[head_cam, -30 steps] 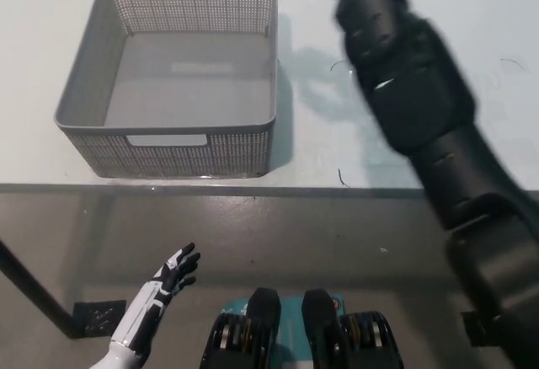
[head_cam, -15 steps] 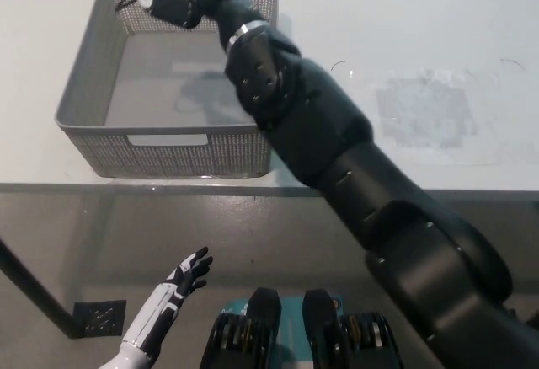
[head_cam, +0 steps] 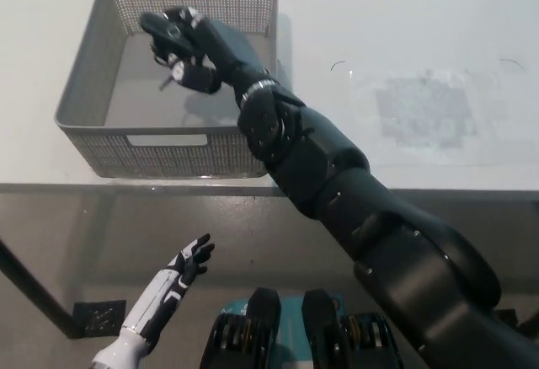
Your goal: Use the right hand to pick up a webcam and put it into a container on the left side
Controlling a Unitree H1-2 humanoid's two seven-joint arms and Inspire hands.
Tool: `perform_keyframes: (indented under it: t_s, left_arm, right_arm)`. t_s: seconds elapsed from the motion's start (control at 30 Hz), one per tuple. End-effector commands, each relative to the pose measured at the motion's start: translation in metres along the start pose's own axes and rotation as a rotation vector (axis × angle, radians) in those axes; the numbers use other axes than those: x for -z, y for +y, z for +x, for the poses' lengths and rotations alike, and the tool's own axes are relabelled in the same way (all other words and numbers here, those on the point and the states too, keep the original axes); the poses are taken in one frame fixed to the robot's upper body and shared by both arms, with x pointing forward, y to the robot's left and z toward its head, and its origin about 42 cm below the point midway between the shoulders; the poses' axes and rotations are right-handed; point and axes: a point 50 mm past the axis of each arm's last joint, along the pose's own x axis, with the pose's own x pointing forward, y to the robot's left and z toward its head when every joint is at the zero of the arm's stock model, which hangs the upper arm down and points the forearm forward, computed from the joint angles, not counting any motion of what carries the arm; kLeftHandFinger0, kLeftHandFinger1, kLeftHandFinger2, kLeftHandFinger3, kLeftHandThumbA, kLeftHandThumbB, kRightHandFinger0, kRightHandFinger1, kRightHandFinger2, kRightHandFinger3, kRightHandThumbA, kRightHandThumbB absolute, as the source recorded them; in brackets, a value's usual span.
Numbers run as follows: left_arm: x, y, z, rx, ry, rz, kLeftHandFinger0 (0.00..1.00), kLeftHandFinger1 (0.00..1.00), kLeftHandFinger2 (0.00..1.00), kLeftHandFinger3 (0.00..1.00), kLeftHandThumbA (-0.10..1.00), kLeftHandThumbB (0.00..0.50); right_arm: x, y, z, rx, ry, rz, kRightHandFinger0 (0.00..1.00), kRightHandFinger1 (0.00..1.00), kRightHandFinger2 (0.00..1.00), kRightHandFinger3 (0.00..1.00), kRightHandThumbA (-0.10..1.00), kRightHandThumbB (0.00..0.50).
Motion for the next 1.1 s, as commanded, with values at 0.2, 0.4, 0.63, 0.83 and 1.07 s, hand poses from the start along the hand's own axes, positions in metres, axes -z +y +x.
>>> perform_keyframes:
  t_s: [0.2,0.4,0.63,0.83,1.07]
  left_arm:
    - [-0.012,0.006,0.007,0.017,-0.044,0.043,1.0,1.0,1.0,1.0,1.0,0.151]
    - [-0.015,0.007,0.011,0.021,-0.054,0.047,1.0,1.0,1.0,1.0,1.0,0.15]
    - [-0.015,0.007,0.012,0.028,-0.047,0.05,1.0,1.0,1.0,1.0,1.0,0.155]
    - [-0.015,0.008,0.013,0.032,-0.049,0.063,1.0,1.0,1.0,1.0,1.0,0.152]
    - [-0.013,0.005,0.01,0.039,-0.031,0.048,1.0,1.0,1.0,1.0,1.0,0.166]
  right_arm:
    - [0.026,0.008,-0.009,-0.025,0.058,-0.032,0.0,0.43,0.82,0.87,-0.1,0.188]
    - [0.032,0.001,-0.01,-0.013,0.051,-0.043,0.04,0.48,0.85,0.88,-0.1,0.176]
    - [0.028,-0.01,-0.004,-0.085,0.065,-0.047,1.0,1.0,1.0,1.0,0.75,0.44]
    - [0.017,-0.025,0.003,-0.087,0.026,-0.063,1.0,1.0,1.0,1.0,1.0,0.499]
    - [0.0,-0.048,0.01,-0.02,-0.069,-0.006,1.0,1.0,1.0,1.0,1.0,0.489]
